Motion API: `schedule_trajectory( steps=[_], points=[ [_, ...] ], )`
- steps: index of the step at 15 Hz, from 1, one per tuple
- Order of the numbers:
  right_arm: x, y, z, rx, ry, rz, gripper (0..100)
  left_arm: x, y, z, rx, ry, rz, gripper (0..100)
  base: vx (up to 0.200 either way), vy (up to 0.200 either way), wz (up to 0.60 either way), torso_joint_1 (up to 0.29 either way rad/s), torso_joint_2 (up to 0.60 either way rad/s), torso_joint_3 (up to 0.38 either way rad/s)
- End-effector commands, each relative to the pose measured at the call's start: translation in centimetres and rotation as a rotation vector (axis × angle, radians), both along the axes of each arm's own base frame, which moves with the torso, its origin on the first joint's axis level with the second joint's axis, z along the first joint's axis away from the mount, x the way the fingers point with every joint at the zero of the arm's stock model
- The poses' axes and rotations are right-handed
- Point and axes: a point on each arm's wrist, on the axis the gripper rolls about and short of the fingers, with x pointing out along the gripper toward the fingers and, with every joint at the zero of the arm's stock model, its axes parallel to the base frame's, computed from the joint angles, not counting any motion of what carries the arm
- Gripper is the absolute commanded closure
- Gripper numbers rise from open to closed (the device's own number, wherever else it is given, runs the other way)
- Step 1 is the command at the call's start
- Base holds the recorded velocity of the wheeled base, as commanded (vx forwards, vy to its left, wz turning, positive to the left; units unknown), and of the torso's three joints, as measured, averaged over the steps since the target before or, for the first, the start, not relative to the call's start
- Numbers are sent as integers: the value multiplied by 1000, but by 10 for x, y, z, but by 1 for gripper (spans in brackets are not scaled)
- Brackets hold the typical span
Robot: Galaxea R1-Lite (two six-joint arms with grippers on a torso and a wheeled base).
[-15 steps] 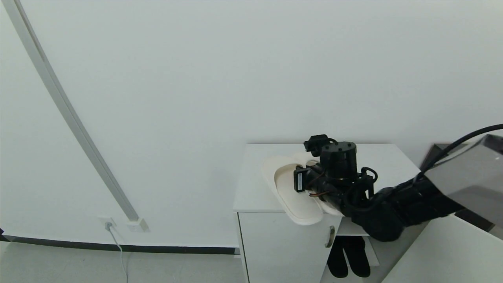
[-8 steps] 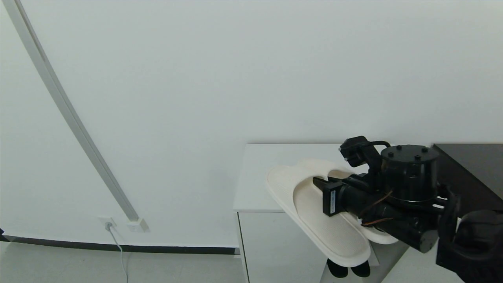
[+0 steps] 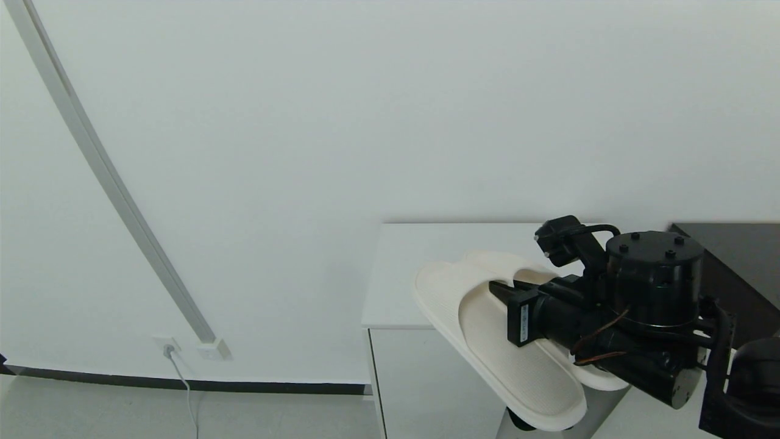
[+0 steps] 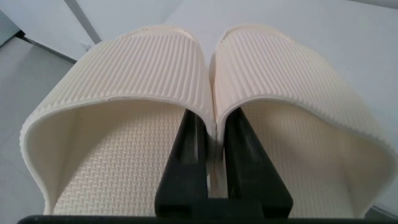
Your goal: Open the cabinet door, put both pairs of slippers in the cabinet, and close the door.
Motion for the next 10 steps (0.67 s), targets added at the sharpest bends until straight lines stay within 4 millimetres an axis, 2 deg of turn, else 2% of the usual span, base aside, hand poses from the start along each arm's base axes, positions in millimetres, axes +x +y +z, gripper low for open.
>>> schedule_trajectory(
  steps=[1,7,10],
  points=[
    [0,2,-3,-7,6,4,100,0,0,0,-1,-1,0,100,0,0,0,0,0,0],
    [-1,3,-3,-9,8,8,100,0,0,0,-1,-1,0,100,-200,0,0,6,-1,3],
    [0,4,-5,-11,12,6,100,0,0,0,-1,-1,0,100,0,0,0,0,0,0]
  ],
)
